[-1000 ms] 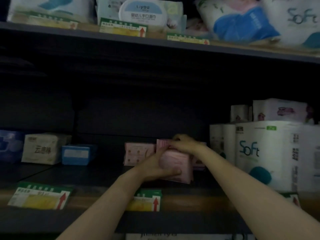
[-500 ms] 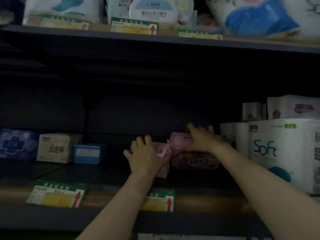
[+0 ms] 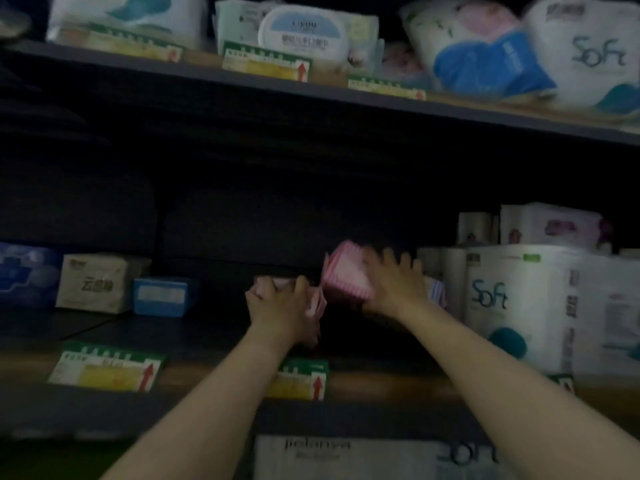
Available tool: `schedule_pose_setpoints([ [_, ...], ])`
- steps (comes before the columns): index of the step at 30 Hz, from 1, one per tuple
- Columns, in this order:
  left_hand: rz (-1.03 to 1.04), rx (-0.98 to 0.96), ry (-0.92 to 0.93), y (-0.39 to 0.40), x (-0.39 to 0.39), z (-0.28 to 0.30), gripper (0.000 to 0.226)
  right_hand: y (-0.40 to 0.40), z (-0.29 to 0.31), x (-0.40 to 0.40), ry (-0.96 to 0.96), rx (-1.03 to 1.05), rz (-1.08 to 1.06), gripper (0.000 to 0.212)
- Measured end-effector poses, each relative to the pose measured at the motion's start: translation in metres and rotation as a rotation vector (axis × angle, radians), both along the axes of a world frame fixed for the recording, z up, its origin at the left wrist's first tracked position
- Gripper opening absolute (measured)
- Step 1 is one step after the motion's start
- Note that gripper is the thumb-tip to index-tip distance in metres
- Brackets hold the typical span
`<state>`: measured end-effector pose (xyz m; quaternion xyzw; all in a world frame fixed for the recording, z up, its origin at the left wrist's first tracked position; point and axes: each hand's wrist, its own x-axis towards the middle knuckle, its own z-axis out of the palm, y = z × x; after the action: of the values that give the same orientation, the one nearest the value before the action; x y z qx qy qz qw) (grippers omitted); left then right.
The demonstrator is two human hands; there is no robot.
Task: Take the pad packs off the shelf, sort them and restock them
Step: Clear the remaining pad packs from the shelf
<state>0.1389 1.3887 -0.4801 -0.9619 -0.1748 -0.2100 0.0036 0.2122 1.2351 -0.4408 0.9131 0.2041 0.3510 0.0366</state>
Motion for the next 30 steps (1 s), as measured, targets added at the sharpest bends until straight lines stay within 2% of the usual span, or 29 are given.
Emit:
schedule_pose_setpoints([
  [3, -0.073, 0.061, 0.013, 0.005, -0.022, 0.009, 0.087, -0.015, 0.014, -0.034, -0.121, 0.231, 0.099, 0.104],
  [4, -0.077, 0.116, -0.06, 0.008, -0.03, 0.009, 0.085, -0.018, 0.02, -0.046, -0.166, 0.278, 0.146, 0.106],
  [6, -0.081, 0.116, -0.382, 0.014, -0.047, 0.009, 0.079, -0.022, 0.033, -0.073, -0.266, 0.378, 0.25, 0.108],
  [8, -0.105, -0.152, -0.804, 0.015, -0.068, 0.02, 0.081, -0.023, 0.043, -0.102, -0.331, 0.573, 0.413, 0.11],
  [10, -0.16, -0.502, -1.139, 0.021, -0.092, 0.041, 0.098, -0.017, 0.05, -0.132, -0.283, 0.786, 0.639, 0.11],
  [12, -0.321, -0.755, -1.32, 0.034, -0.12, 0.052, 0.105, -0.006, 0.05, -0.162, -0.023, 0.911, 0.775, 0.102],
  [13, -0.41, -0.803, -1.363, 0.044, -0.134, 0.05, 0.104, -0.001, 0.045, -0.175, 0.168, 0.907, 0.84, 0.09],
  [15, -0.43, -0.776, -1.331, 0.067, -0.162, 0.025, 0.1, 0.014, 0.023, -0.195, 0.505, 0.787, 0.993, 0.053],
  [17, -0.405, -0.727, -1.205, 0.093, -0.192, -0.018, 0.104, 0.032, -0.01, -0.21, 0.725, 0.69, 1.041, 0.036],
  [20, -0.572, -0.649, -1.043, 0.131, -0.233, -0.099, 0.09, 0.055, -0.077, -0.231, 0.903, 0.581, 1.009, 0.041],
  [23, -0.642, -0.488, -0.884, 0.162, -0.277, -0.18, 0.077, 0.062, -0.154, -0.241, 1.025, 0.543, 1.005, 0.075],
  [24, -0.642, -0.464, -0.84, 0.167, -0.294, -0.203, 0.074, 0.062, -0.18, -0.245, 1.091, 0.529, 0.983, 0.08],
  [27, -0.525, -0.509, -0.595, 0.176, -0.345, -0.281, 0.065, 0.067, -0.265, -0.261, 1.239, 0.348, 0.841, 0.082],
  [30, -0.382, -0.692, -0.195, 0.177, -0.373, -0.339, 0.065, 0.072, -0.341, -0.27, 1.358, 0.221, 0.67, 0.077],
])
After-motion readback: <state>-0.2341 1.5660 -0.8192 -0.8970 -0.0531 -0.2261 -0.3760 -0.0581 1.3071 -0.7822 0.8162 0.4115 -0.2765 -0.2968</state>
